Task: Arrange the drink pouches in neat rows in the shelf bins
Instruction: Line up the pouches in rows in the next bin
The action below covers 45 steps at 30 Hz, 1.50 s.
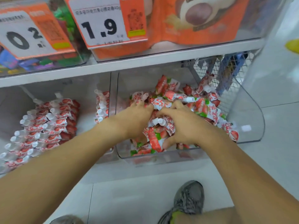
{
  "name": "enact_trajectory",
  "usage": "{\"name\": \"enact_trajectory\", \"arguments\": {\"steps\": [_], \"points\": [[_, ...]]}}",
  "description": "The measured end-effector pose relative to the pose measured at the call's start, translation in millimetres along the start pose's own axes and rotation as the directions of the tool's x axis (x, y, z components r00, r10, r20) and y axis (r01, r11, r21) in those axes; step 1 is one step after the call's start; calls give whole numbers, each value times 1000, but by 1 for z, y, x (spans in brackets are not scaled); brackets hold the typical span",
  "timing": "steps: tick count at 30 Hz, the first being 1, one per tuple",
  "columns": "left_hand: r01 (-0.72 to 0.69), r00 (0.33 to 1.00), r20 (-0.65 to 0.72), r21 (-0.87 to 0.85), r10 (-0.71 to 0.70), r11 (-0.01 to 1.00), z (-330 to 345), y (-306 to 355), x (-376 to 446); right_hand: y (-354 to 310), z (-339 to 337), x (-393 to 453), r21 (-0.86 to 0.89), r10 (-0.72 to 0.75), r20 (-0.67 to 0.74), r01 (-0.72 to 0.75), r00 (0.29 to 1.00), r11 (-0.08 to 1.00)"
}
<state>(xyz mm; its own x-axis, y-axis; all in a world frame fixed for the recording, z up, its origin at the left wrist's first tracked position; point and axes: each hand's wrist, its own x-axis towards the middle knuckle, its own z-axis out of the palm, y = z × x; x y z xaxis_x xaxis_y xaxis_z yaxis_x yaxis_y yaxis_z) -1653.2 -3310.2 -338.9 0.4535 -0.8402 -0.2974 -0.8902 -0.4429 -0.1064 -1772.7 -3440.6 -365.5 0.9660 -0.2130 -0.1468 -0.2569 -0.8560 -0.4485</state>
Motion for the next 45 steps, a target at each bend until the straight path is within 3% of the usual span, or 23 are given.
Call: {"name": "enact_trajectory", "arguments": {"steps": [6, 9, 13, 15, 17, 19, 21, 24, 26, 30, 33, 35, 38, 40, 42, 45], "points": [[9, 986, -165, -20, -12, 1000, -6, -5, -6, 7, -1, 5, 91, -37, -7, 38, 999, 995], [-8, 956, -294, -15, 4, 1000, -8, -12, -16, 2, -1, 7, 158, -83, -102, 99, 991, 982], [-50, 833, -538, -305, -128, 951, -15, -24, -35, -8, -12, 4, 202, -102, -276, 161, 956, 966], [-95, 752, -603, -498, -266, 862, -14, -25, -47, -13, -16, 0, 142, -121, -220, 154, 968, 978], [-147, 711, -599, -638, -368, 755, -7, -22, -56, -17, -9, -5, 25, -118, -40, 119, 992, 993], [-200, 708, -586, -702, -394, 684, 2, -23, -61, -23, 2, -2, -128, -107, 78, 116, 991, 985], [-254, 726, -579, -727, -371, 638, 7, -28, -63, -29, 11, 6, -230, -106, 93, 125, 990, 965], [-313, 721, -582, -757, -375, 573, 10, -39, -68, -29, 15, 17, -228, -97, 107, 119, 990, 966], [-329, 705, -592, -762, -392, 558, 11, -41, -72, -25, 10, 18, -134, -102, 103, 116, 989, 984], [-363, 661, -626, -750, -414, 553, 9, -43, -74, -10, -14, 1, 117, -75, -52, 80, 996, 990], [-367, 647, -625, -757, -436, 540, 6, -45, -74, 1, -32, -16, 435, 20, -217, 78, 976, 897], [-369, 656, -599, -785, -459, 498, 5, -46, -74, 9, -40, -19, 529, 96, -358, 117, 929, 840], [-373, 667, -583, -800, -464, 470, 4, -44, -76, 16, -48, -18, 480, 237, -568, 83, 788, 873], [-369, 676, -588, -791, -443, 487, 5, -43, -76, 24, -51, -15, 401, 344, -632, -87, 694, 912], [-359, 691, -589, -783, -419, 509, 7, -43, -74, 31, -53, -11, 305, 389, -641, -246, 661, 920], [-343, 724, -591, -757, -357, 556, 9, -41, -72, 27, -52, -2, 198, 309, -691, -240, 653, 950]]}}
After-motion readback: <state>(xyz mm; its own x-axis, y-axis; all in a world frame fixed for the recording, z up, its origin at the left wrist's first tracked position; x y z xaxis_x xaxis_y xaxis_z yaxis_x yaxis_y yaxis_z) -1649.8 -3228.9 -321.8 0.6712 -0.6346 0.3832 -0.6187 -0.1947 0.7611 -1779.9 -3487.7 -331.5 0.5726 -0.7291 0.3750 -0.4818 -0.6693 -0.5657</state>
